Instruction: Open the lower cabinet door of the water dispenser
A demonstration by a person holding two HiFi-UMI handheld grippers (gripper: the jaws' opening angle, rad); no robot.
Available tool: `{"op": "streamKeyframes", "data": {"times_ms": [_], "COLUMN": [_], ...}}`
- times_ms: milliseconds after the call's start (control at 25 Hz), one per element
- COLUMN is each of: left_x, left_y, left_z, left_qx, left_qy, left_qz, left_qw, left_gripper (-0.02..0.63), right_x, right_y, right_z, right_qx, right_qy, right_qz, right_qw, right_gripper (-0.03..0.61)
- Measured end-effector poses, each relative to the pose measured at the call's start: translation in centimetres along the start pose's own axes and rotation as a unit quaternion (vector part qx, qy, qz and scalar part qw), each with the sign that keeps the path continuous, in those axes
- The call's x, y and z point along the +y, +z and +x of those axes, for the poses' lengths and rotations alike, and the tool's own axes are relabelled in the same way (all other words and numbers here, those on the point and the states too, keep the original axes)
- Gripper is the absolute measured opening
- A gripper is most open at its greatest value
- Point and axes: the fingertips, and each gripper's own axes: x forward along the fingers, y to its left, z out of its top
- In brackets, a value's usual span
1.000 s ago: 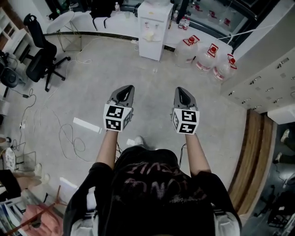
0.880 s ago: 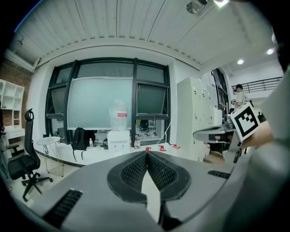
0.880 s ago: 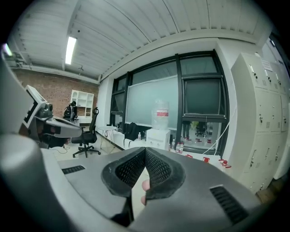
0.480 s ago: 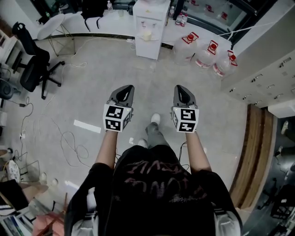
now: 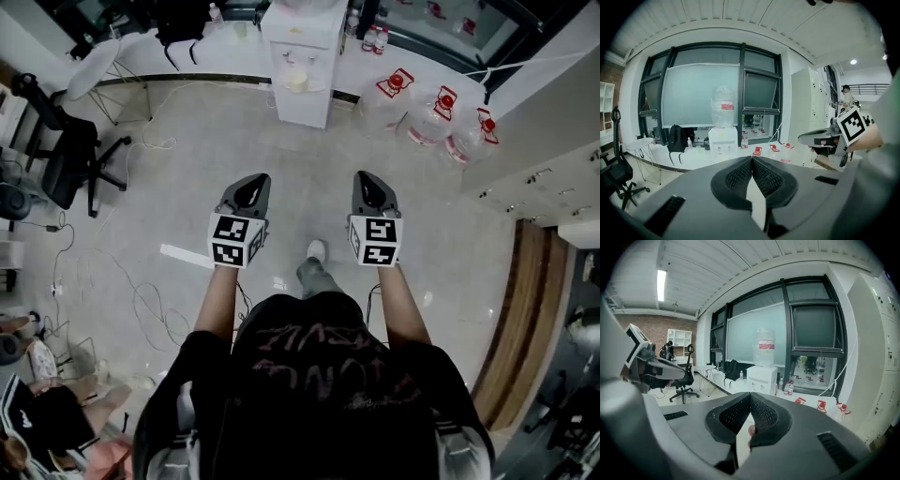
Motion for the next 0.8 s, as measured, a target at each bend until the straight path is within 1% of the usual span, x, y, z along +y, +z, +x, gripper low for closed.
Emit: {"op": "streamKeyframes", "data": {"times_ms": [120,200,400,640,800], "left_x": [0.7,1.3,3.6,6.6,9.4], "left_y": [1.9,2.9,3.6,3.6,4.2], "left_z": [3.5,5.1,8.4,12.0,15.5], "left_qx": [0.005,0.006,0.021,0.031,0.031], "left_qy": [0.001,0.004,0.011,0.007,-0.01], "left_qz": [0.006,0.006,0.004,-0.002,-0.002], "left_qw": [1.0,1.0,0.9997,0.9995,0.9995], "left_gripper": [0.011,0.011,0.011,0.011,0.011], "right_x": [-2.4,-3.2,-4.0,-4.5,-5.2], "right_y": [0.7,1.4,2.2,1.6,2.1], "right_z": [3.7,5.8,9.6,14.1,17.8], "right_qx": [0.01,0.012,0.018,0.038,0.049], "right_qy": [0.009,0.018,0.032,0.033,0.015], "right_qz": [0.006,0.007,0.009,0.006,0.009], "right_qw": [1.0,1.0,0.999,0.999,0.999], "right_gripper": [0.014,0.014,0.014,0.014,0.014]}}
